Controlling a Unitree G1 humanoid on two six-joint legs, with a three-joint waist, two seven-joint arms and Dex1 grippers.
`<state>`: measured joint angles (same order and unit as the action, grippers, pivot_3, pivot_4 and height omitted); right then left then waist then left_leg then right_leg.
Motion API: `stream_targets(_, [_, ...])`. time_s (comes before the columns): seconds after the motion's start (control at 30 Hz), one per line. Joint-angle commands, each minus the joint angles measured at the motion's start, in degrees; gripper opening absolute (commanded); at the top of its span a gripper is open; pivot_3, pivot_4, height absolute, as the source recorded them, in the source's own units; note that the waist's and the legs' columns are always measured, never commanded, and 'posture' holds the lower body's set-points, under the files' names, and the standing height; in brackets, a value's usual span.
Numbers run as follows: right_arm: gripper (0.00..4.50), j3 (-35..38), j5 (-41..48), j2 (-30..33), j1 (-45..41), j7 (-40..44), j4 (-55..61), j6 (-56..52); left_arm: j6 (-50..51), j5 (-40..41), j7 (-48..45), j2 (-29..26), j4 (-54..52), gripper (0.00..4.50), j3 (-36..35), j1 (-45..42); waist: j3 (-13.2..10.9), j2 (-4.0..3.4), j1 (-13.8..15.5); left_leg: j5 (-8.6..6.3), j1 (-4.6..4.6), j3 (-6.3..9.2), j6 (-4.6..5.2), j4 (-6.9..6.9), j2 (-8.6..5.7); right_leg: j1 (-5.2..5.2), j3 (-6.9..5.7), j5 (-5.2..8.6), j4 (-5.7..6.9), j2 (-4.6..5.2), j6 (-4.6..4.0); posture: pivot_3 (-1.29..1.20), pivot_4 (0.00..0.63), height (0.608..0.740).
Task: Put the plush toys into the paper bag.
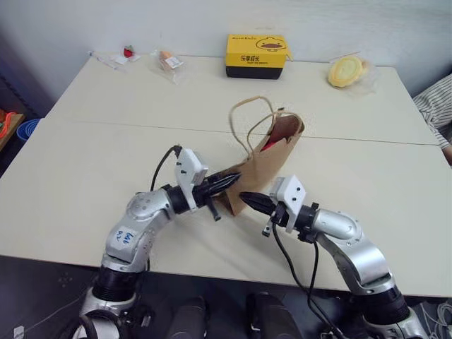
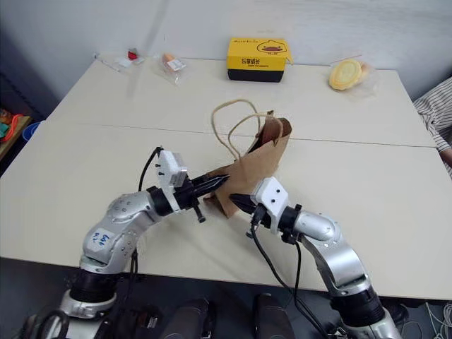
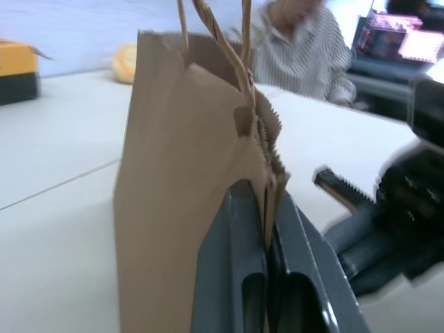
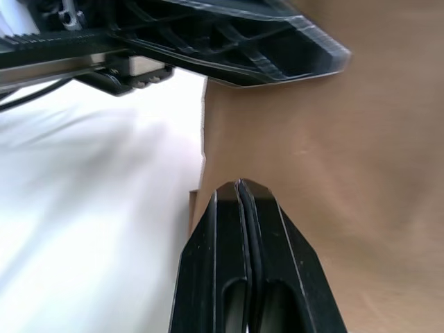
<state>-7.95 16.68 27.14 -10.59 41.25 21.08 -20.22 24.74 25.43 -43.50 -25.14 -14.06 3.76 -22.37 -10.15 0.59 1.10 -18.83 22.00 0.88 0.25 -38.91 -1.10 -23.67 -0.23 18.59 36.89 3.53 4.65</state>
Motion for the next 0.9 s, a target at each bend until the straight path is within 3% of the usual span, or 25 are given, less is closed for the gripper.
stream_targets(0.03, [0.00,7.7,5.1,4.6,5.0,2.7,6.9,-1.1,-1.2,4.7,-15.3,-7.5,4.9,0.02,-2.7,-2.4,0.0,-0.02,0.0,0.00,0.00,0.00,0.00,0.01,0.00,0.00,0.00,0.01,0.00,0.01,-0.01,0.00,0.150,0.740])
stream_targets(0.17, [0.00,17.4,10.9,11.7,14.6,10.4,10.9,1.1,-10.4,3.6,-28.2,-10.7,13.5,0.02,-1.9,-7.8,0.0,-0.03,0.4,-0.01,0.00,0.05,0.03,0.00,-0.01,0.08,-0.06,0.01,-0.11,0.04,-0.01,0.00,0.150,0.740])
stream_targets(0.3, [0.00,28.1,13.8,17.4,23.9,18.0,10.4,3.9,-12.5,6.0,-36.9,-9.5,20.2,0.02,-2.1,-13.0,0.0,-0.02,0.4,-0.08,0.01,0.06,0.14,-0.06,-0.08,0.19,-0.11,0.00,-0.16,0.10,0.00,0.00,0.150,0.740])
stream_targets(0.43, [0.00,36.9,14.9,18.9,28.2,22.8,6.1,8.1,-18.3,3.5,-43.3,-7.4,29.5,0.02,-1.2,-17.2,0.0,-0.02,0.0,-0.09,-0.04,-0.01,0.18,-0.09,-0.05,0.20,-0.07,-0.01,0.02,0.01,0.01,0.00,0.150,0.740])
stream_targets(0.7, [0.00,39.2,15.4,17.7,27.5,22.6,2.6,10.8,-31.4,-4.0,-46.4,-3.8,42.2,0.02,2.5,-22.4,0.0,0.00,0.2,-0.09,-0.19,-0.12,0.20,-0.13,-0.06,0.22,0.06,-0.01,0.10,0.00,0.02,0.00,0.150,0.740])
stream_targets(0.87, [0.00,38.2,16.1,16.9,26.0,22.0,1.6,10.8,-30.8,-3.6,-45.2,-3.7,45.3,0.02,1.4,-24.2,0.0,0.00,0.3,-0.09,-0.19,-0.12,0.20,-0.15,-0.06,0.22,0.07,-0.01,0.13,0.01,0.03,0.00,0.150,0.740])
stream_targets(0.9, [0.00,38.0,16.8,16.9,25.9,21.8,1.6,9.9,-30.0,-3.2,-45.0,-4.0,44.8,0.22,1.1,-24.2,0.0,-0.01,0.3,-0.09,-0.19,-0.11,0.20,-0.15,-0.06,0.22,0.06,-0.01,0.14,0.01,0.03,0.00,0.150,0.740])
